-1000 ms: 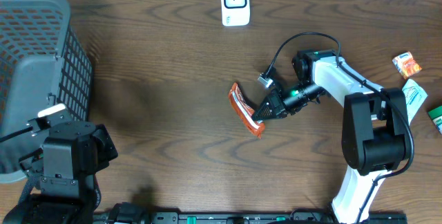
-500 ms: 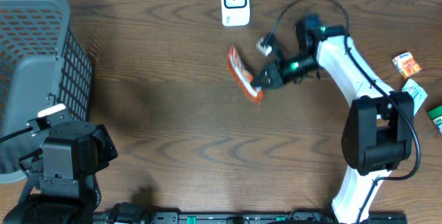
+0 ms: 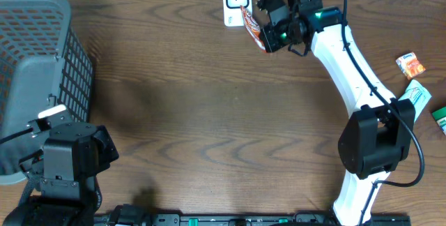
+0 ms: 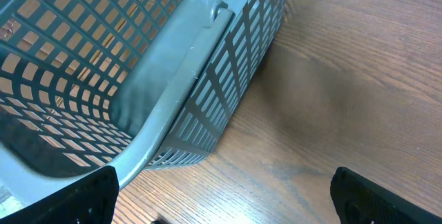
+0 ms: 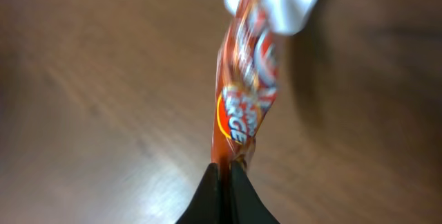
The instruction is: Scan the item barcode
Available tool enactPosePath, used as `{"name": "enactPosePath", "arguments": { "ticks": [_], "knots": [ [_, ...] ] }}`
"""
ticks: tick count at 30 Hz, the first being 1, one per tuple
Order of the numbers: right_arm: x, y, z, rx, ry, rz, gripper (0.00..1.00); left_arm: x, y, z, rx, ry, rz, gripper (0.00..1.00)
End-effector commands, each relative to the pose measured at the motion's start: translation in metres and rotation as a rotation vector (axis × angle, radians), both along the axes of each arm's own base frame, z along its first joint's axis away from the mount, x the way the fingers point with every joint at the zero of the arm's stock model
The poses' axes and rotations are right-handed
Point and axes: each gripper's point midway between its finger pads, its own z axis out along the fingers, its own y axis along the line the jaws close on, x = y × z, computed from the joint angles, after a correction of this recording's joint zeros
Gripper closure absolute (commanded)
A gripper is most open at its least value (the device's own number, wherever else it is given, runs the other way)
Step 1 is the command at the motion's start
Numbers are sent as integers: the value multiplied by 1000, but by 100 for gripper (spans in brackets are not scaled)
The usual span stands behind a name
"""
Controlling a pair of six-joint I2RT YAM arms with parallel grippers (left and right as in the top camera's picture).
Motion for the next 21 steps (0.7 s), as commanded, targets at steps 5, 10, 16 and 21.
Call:
{"name": "enactPosePath", "arguments": {
  "ticks": [5,10,16,21],
  "knots": [
    [36,-9,43,-20,-207,-87,99,-1,2,1,13,3,3,2],
    [31,-12,35,-41,-165,-128,57,-1,2,1,13,3,3,2],
    [11,-14,1,-214,-97,-14,20,-1,2,1,13,3,3,2],
    [-4,-3,-54,-361,-26,195,26,-1,2,1,13,3,3,2]
  ]
}}
